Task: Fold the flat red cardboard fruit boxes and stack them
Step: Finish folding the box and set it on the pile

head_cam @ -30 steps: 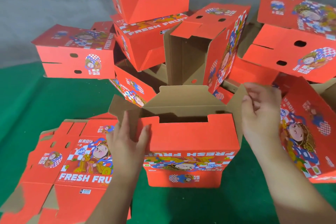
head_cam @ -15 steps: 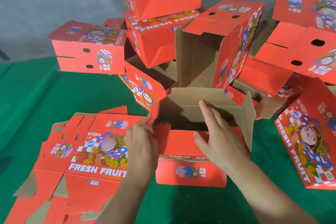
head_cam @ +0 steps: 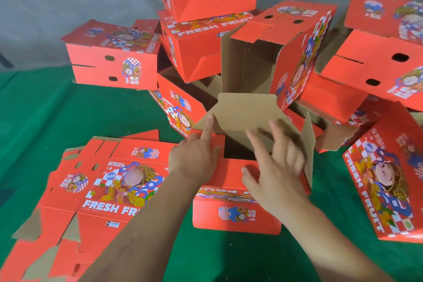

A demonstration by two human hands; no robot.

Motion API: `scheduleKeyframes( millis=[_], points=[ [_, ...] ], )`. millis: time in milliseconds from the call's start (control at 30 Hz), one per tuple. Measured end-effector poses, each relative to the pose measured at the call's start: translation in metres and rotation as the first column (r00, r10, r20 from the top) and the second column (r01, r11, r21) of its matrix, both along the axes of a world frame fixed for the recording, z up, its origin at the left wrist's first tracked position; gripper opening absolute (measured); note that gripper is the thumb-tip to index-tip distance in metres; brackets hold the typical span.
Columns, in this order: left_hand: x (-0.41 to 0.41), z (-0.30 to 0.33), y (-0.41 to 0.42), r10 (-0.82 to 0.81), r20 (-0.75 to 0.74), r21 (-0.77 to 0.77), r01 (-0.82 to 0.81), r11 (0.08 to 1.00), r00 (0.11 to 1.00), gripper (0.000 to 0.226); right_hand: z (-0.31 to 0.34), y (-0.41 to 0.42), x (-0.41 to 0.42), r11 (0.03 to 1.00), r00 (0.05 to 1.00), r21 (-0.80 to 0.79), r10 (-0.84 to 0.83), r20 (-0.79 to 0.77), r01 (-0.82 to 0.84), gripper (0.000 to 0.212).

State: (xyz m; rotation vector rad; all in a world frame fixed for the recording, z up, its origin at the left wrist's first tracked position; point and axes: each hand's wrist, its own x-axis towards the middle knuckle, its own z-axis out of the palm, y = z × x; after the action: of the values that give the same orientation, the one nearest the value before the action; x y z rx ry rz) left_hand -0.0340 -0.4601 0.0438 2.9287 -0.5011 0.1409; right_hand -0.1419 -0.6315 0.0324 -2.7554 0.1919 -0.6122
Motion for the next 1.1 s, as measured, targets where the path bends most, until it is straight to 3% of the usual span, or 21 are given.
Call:
scheduleKeyframes(
  millis=[67, 133, 267, 333, 467, 633, 733, 833, 933, 1033, 1100],
  points=[
    [0.004, 0.001, -0.003, 0.021, -0.008, 0.015, -0.021, 1.000, 1.000, 0.078, 0.002, -0.002, -0.008, 0.982, 0.966, 0.094, -0.180, 0.185, 0.165, 0.092],
    [0.004, -0.001, -0.005, 0.029, 0.012, 0.026, -0.029, 0.999, 1.000, 0.080, 0.000, -0.011, -0.014, 0.953, 0.938, 0.198, -0.272, 0.213, 0.231, 0.101],
    [0.001, -0.004, -0.005, 0.046, 0.064, 0.006, -0.046, 0.999, 0.997, 0.085, -0.008, -0.023, -0.020, 0.959, 0.910, 0.185, -0.267, 0.317, 0.217, 0.094],
    [0.000, -0.004, -0.005, 0.063, 0.080, -0.023, -0.061, 0.998, 0.995, 0.089, -0.009, -0.022, -0.020, 0.941, 0.883, 0.267, -0.297, 0.363, 0.207, 0.094],
    [0.006, -0.001, -0.003, 0.085, 0.015, -0.064, -0.084, 0.994, 0.996, 0.085, -0.006, -0.017, -0.008, 0.955, 0.979, 0.296, -0.063, 0.191, 0.004, 0.096],
    [0.005, 0.003, -0.006, 0.109, -0.027, -0.081, -0.111, 0.991, 0.994, 0.085, -0.008, -0.013, 0.000, 0.999, 0.993, -0.023, -0.048, -0.107, 0.046, 0.057],
    [-0.001, 0.000, -0.006, 0.122, 0.009, -0.079, -0.121, 0.989, 0.992, 0.087, -0.003, -0.031, 0.004, 1.000, 0.995, 0.017, 0.013, -0.098, -0.011, 0.041],
    [-0.005, -0.005, -0.005, 0.117, 0.043, -0.101, -0.112, 0.989, 0.992, 0.087, 0.005, -0.058, 0.008, 0.988, 0.982, 0.119, 0.116, -0.146, -0.099, 0.041],
    [-0.009, -0.005, -0.006, 0.098, 0.068, -0.140, -0.088, 0.986, 0.993, 0.082, 0.001, -0.063, 0.006, 0.979, 0.978, 0.107, 0.182, -0.101, -0.171, 0.038],
    [-0.012, -0.005, -0.002, 0.098, 0.067, -0.301, -0.074, 0.951, 0.993, 0.061, -0.004, -0.058, 0.004, 0.965, 0.987, 0.263, -0.036, 0.156, -0.006, 0.039],
    [-0.019, -0.006, 0.004, 0.079, 0.039, -0.465, -0.053, 0.884, 0.996, 0.044, 0.000, -0.060, 0.006, 0.852, 0.974, 0.522, -0.159, 0.161, 0.053, 0.053]
  ],
)
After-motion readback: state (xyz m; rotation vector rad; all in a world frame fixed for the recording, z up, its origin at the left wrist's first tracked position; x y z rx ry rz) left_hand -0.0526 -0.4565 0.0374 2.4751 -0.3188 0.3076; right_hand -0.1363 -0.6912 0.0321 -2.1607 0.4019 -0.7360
